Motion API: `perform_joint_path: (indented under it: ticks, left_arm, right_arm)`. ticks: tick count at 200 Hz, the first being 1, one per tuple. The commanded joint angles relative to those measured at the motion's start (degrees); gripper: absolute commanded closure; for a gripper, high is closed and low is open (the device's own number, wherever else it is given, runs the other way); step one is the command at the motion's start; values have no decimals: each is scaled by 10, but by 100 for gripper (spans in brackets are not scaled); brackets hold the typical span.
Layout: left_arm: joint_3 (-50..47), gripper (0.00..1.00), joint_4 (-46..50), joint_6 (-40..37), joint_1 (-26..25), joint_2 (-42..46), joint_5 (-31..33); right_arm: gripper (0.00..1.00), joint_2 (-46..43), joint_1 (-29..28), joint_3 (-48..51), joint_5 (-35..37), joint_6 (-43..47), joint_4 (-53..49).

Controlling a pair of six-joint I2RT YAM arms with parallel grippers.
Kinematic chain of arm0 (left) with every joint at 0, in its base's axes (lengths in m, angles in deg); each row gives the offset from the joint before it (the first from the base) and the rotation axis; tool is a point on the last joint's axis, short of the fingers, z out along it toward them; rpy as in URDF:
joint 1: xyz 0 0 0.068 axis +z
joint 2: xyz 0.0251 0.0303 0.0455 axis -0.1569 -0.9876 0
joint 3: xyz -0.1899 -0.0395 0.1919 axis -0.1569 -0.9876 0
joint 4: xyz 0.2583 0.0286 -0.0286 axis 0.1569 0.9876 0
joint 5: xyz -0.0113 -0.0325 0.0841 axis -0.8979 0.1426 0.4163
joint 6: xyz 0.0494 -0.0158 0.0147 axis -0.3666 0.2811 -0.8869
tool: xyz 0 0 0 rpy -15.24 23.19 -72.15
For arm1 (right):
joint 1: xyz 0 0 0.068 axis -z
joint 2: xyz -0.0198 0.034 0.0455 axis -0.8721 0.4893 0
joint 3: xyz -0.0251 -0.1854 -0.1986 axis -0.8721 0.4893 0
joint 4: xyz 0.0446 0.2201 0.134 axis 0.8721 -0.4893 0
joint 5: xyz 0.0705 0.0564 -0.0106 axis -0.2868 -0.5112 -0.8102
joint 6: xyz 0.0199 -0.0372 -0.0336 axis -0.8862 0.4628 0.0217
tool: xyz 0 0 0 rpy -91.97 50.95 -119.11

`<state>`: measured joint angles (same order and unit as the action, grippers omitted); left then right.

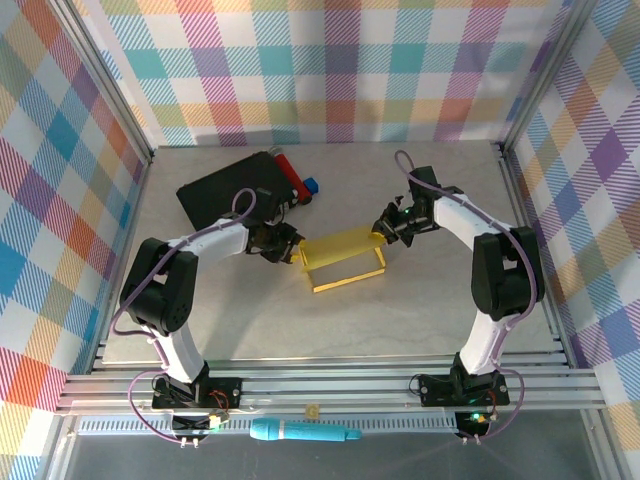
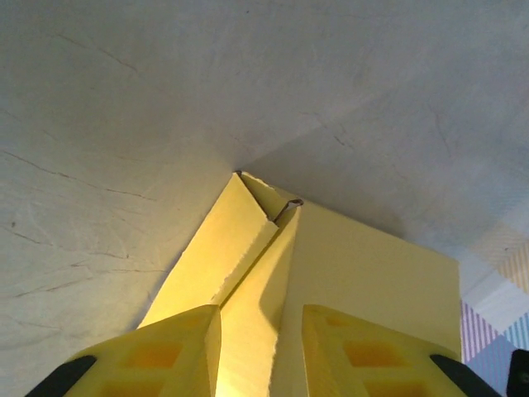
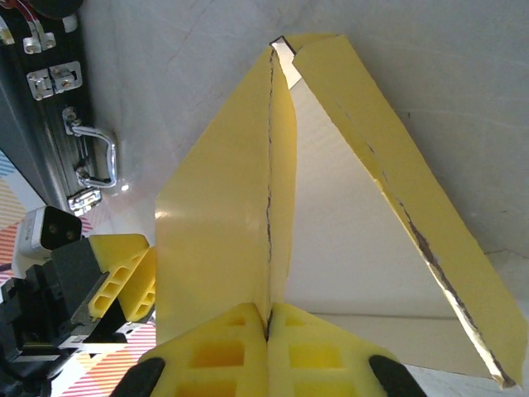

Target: Fold the paper box

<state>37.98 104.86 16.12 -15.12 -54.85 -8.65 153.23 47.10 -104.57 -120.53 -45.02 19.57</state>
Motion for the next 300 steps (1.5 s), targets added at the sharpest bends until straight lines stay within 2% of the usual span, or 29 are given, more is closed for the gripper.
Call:
perform_joint_path:
  ticks: [1, 52, 115, 144, 182, 226, 260, 300]
  left_arm:
    - [2, 67, 32, -26, -17, -3, 11]
    - [-17, 64, 21, -30, -32, -12, 15]
    - [-47, 69, 20, -45, -44, -19, 41]
    - [-46, 75, 29, -56, -46, -21, 60]
    - [-48, 78, 42, -67, -46, -22, 76]
    - [-40, 80, 49, -69, -46, -22, 79]
    - [-32, 81, 53, -73, -46, -23, 79]
    - [-27, 84, 60, -78, -46, -24, 80]
  right_arm:
    - [94, 10, -6, -12, 31, 45, -42]
    - [94, 19, -11, -10, 35, 61, -44]
    - [91, 25, -13, -11, 43, 85, -57]
    - [75, 29, -14, -26, 58, 118, -90]
    - [57, 3, -11, -50, 125, 154, -155]
    - [49, -47, 9, -32, 170, 153, -182]
    - [45, -84, 9, 13, 137, 146, -148]
    - [43, -90, 10, 98, 32, 66, -51]
